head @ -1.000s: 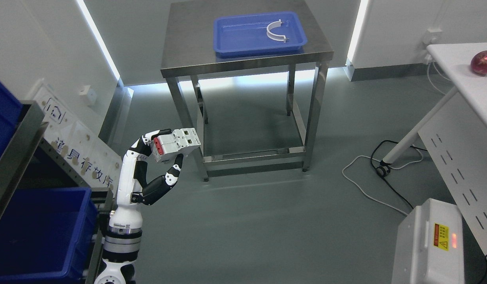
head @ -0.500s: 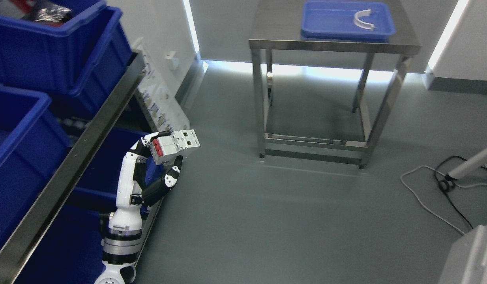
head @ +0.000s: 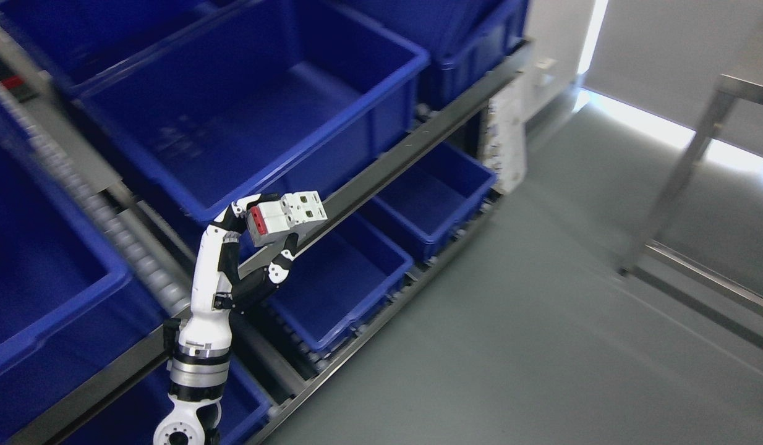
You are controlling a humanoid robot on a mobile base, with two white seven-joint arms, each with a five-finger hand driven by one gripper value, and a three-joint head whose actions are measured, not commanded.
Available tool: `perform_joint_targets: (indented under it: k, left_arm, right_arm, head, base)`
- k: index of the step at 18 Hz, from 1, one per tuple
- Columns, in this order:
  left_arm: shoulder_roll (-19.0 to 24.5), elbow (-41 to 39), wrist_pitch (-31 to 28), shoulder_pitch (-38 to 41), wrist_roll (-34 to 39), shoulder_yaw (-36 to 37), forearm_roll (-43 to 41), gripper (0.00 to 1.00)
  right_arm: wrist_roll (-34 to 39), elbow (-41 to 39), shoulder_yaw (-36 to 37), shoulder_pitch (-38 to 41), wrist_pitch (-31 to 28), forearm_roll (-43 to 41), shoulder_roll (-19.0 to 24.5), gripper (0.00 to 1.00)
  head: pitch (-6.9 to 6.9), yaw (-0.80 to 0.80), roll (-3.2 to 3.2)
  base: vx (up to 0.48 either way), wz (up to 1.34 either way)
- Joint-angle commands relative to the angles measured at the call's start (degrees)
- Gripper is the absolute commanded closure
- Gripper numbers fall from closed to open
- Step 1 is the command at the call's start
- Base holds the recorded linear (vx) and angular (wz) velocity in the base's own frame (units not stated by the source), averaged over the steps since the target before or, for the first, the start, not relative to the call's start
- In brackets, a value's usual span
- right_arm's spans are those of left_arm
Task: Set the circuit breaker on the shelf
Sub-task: 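Hold the breaker in the left hand while turning toward the bin shelf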
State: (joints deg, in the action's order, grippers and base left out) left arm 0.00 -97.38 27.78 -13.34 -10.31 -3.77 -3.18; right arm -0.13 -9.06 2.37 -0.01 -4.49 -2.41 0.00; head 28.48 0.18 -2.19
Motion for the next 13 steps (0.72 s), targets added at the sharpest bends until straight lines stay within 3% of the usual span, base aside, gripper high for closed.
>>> perform_joint_targets:
  k: [1,3,7,10,13]
  left_arm:
    - [1.0,-0.27,-11.83,-14.04,0.55,3.06,-0.15,0.82]
    - [1.0,-0.27,-20.01,-19.33,0.73,3.06,-0.07,0.82]
    - [1.0,-0.01,-30.3,-27.33,0.47,4.2,-0.5,0.82]
    - [3.06,2.8,-31.82,-27.44,-1.89,5.17,-10.13,0.82]
    - [4.04,7.97,-32.09,-28.04,-3.84,5.88,-13.16,0.82]
  right_arm:
    - [-0.04,0.0,0.0,0.89,1.76,0.04,-1.0,0.0]
    - [-0.04,0.0,0.0,0.89,1.76,-0.05,-1.0,0.0]
    - [-0.04,0.0,0.0,0.89,1.76,0.04,-1.0,0.0]
    - [-0.04,0.0,0.0,0.89,1.76,0.04,-1.0,0.0]
    - [-0.04,0.0,0.0,0.89,1.76,0.04,-1.0,0.0]
  head:
    - [0.0,0.0,0.0]
    - [0.0,0.0,0.0]
    - [0.0,0.0,0.0]
    - [0.0,0.0,0.0]
    - [0.0,0.0,0.0]
  base:
    - [-0.083,1.27]
    - [-0.072,1.23]
    - [-0.037,1.05]
    - [0.001,0.87]
    - [0.051,0.48]
